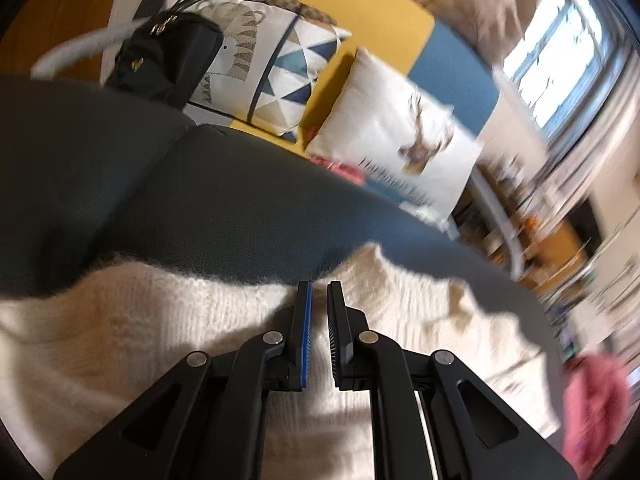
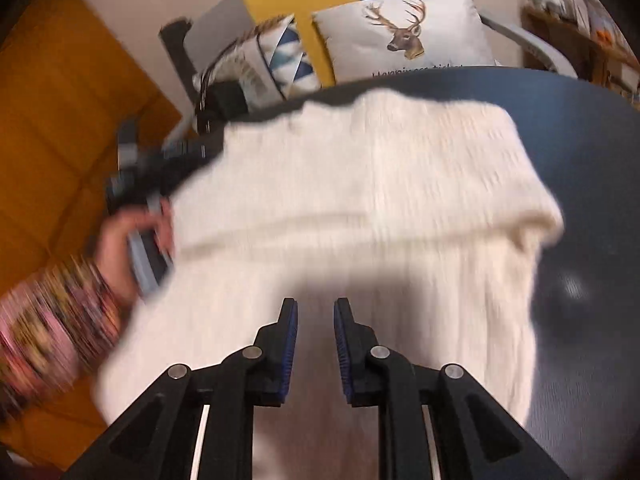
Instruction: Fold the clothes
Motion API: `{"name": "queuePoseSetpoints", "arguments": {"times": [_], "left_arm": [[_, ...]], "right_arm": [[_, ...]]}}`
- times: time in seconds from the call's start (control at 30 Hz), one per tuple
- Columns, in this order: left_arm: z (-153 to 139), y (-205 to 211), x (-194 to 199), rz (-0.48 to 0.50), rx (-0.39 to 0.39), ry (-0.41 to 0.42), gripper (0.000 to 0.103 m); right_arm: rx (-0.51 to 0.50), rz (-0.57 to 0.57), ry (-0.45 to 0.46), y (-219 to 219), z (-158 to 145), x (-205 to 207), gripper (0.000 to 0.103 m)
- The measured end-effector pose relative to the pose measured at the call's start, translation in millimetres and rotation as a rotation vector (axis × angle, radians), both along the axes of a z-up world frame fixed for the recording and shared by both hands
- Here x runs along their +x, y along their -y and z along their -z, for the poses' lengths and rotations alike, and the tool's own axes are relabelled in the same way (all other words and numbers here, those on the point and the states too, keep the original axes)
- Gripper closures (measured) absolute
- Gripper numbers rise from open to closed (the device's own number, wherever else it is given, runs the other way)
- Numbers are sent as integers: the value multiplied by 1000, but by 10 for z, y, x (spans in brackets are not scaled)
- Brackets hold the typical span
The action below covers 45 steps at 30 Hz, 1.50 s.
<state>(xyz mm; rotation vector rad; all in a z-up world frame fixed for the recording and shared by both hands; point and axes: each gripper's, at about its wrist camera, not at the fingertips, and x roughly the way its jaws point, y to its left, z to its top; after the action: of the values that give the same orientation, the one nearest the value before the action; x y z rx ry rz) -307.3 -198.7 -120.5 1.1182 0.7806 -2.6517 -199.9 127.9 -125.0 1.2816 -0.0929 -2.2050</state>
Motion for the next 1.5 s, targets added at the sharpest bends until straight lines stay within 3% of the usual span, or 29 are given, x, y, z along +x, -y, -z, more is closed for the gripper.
{"name": "queuePoseSetpoints", "arguments": {"times": [0.07, 0.2, 0.3, 0.43, 0.5, 0.63, 0.8, 0.97, 1.1, 1.23, 1.3, 1.4, 1.5], "left_arm": [[-180, -183, 128, 87, -62, 16, 91], [-431, -437, 701, 233, -62, -47, 90], [-420, -546, 1206, 229, -126, 22, 85], [-190, -564, 1738, 207, -237, 107, 85], [-145, -578, 1848, 213, -292, 62, 85], [-104, -545, 1663, 214, -314, 77, 85], [-73, -358, 1218, 213, -309, 80, 85], [-64, -364, 1058, 186, -337, 88, 85], [-151, -364, 1181, 183, -320, 90, 84], [-230, -416, 1585, 249, -215, 54, 84], [-233, -529, 1785, 298, -214, 55, 84], [-176, -769, 1991, 359, -318, 66, 81], [-93, -924, 2087, 393, -449, 41, 76]], "right_arm": [[26, -23, -76, -27, 70, 96, 85], [56, -20, -138, -2, 124, 123, 85], [54, -11, -148, -4, 144, 101, 85], [42, -9, -140, -1, 165, 90, 85], [52, -13, -143, 24, 163, 96, 85], [76, -16, -158, 94, 156, 13, 85], [35, 17, -130, 111, 160, -313, 85], [41, 37, -119, 221, 117, -582, 86], [52, 22, -74, 215, 18, -552, 85], [-2, 0, -7, 54, -86, -188, 82], [11, -41, -2, 23, -90, 47, 82], [60, -86, -7, 20, -43, 270, 81], [114, -119, -79, 42, -21, 394, 81]]}}
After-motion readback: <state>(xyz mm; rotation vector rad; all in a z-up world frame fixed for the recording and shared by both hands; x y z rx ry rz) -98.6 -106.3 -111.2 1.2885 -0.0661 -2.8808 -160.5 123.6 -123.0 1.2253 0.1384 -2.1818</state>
